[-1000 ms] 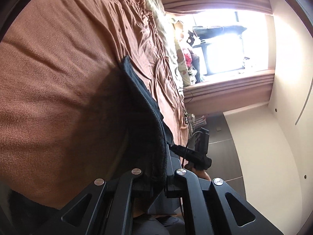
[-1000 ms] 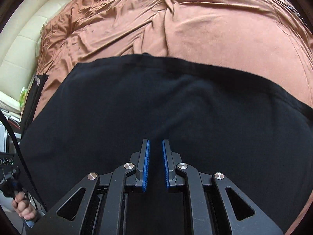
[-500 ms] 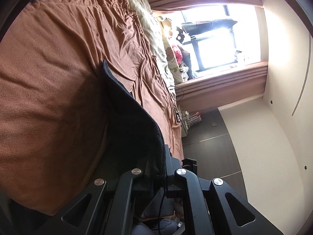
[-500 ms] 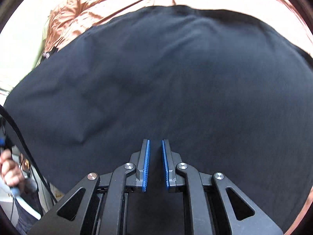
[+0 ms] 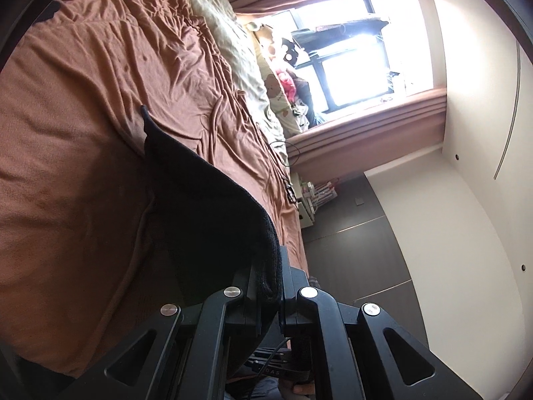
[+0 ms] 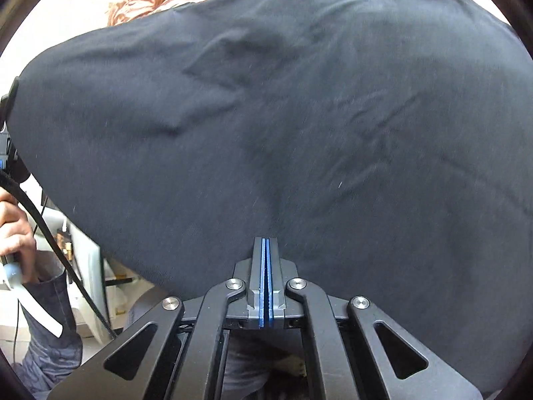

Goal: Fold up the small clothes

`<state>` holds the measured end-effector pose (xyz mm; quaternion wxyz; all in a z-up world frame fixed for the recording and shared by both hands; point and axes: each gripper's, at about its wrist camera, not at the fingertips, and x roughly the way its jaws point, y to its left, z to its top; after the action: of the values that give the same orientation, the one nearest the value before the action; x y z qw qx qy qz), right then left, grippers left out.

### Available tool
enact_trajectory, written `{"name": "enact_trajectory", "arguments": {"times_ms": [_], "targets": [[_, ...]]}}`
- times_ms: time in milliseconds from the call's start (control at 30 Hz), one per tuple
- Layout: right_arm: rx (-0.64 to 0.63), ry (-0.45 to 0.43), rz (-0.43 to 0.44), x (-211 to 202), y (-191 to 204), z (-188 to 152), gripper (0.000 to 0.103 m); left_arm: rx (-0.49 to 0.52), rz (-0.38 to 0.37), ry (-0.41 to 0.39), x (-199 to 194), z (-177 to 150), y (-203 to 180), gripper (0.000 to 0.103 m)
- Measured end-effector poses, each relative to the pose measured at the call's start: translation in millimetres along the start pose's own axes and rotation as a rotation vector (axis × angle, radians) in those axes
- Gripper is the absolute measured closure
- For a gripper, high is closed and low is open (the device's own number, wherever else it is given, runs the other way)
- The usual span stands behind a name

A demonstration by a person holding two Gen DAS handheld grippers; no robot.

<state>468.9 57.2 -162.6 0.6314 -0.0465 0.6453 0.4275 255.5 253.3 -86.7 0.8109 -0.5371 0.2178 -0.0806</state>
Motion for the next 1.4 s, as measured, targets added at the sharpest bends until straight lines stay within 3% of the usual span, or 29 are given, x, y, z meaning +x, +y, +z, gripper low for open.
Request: {"name": "enact_trajectory", "arguments": {"times_ms": [133, 267, 400, 500, 833, 1033, 1200, 1400], "targets": [[0.034, 0.029, 0.057, 1, -12, -2, 0.103, 0.019, 0.005, 0.014, 8, 1, -11, 0.097], [0.042, 0.040, 0.059, -8, -23, -8, 0.103, 0.028, -0.001, 0.022, 20, 4, -23, 0.097], [0.048, -0.012, 0.081, -33, -37, -28, 0.103, 0.049, -0.010, 0.031, 31, 6, -40, 0.097], [0.041, -0.108, 0.077, -60, -44, -36, 0.103, 0.074, -0.014, 0.049, 43, 6, -55, 0.097], [-0.059, -0.463, -0.139, -146, -39, -91, 0.103, 0.162, -0.033, 0.139, 99, -5, -101, 0.097], [-0.142, -0.638, -0.262, -166, -28, -126, 0.103, 0.216, -0.028, 0.219, 139, -25, -121, 0.097], [-0.188, -0.748, -0.324, -162, -15, -169, 0.103, 0.261, -0.015, 0.297, 175, -44, -134, 0.097], [-0.186, -0.789, -0.394, -144, -30, -190, 0.103, 0.299, 0.003, 0.406, 225, -73, -143, 0.097]]}}
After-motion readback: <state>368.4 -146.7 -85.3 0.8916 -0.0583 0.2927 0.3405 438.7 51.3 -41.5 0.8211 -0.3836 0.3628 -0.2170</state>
